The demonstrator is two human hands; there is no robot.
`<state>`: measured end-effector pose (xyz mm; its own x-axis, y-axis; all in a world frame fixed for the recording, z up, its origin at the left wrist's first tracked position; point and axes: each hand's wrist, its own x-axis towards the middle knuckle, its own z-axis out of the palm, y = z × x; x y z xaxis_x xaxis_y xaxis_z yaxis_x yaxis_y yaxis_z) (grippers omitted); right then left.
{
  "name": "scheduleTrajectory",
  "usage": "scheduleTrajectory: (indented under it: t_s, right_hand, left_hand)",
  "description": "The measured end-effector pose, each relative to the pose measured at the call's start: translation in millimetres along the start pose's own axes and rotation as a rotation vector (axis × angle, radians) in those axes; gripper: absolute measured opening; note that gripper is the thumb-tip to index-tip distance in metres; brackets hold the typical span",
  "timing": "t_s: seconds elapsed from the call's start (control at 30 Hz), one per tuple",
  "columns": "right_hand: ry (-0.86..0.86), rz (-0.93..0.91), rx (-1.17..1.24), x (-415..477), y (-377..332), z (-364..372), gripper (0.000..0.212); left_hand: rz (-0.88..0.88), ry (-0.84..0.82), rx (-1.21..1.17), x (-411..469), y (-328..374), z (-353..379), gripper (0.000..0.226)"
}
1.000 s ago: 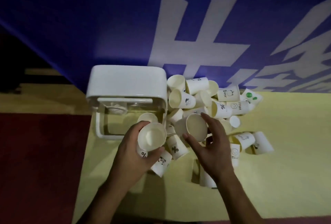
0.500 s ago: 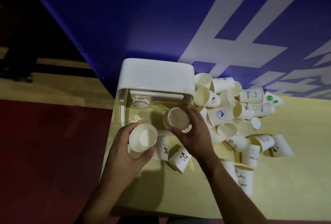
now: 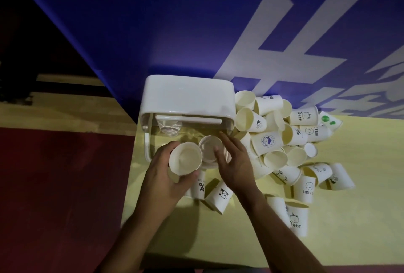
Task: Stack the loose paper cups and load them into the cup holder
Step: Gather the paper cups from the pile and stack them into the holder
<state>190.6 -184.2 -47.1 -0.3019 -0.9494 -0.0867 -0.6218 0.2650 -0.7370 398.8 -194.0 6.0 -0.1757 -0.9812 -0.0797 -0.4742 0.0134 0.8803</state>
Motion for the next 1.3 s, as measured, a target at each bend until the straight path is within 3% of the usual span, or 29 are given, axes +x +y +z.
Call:
scheduleTrajectory:
  t_s: [0.1,0.23,0.53,0.67,0.83,1.03,1.13,1.2,1.3]
  right_hand:
    - [0.099,0.090,0.259,-12,-13,-16,0.023]
    - [0.080,0.074,0.374,-19,-20,-30,0.030]
    - [-0.010,0.007,0.127,-6,14,-16,0.035]
    - [-0.039,-0.033,-0.003,2,27,-2,0.041]
    - [-0.044,-0.007,-0.036,3,30,6,0.045]
    - [-0.026,0.005,-0.062,2,25,5,0.045]
    - [-0.009,0.000,-0.069,-3,19,-4,0.048]
    - [0.043,0.019,-0.021,-11,17,-16,0.043]
    - [0.110,0.064,0.017,-28,27,-39,0.022]
  left_hand:
    - [0.020,-0.067,0.044,16,6,14,0.069]
    - [0.111,-0.106,0.108,35,14,35,0.072]
    - [0.051,-0.182,0.259,54,-7,73,0.073]
    - [0.067,-0.110,0.461,59,-16,81,0.072]
    - [-0.032,-0.176,0.383,60,-15,83,0.078]
    - [-0.014,-0.159,0.407,61,-15,84,0.078]
    - [-0.020,-0.203,0.464,59,-13,82,0.095]
    - [-0.027,-0.168,0.480,50,-7,79,0.098]
    - [0.091,-0.085,0.477,29,7,84,0.082]
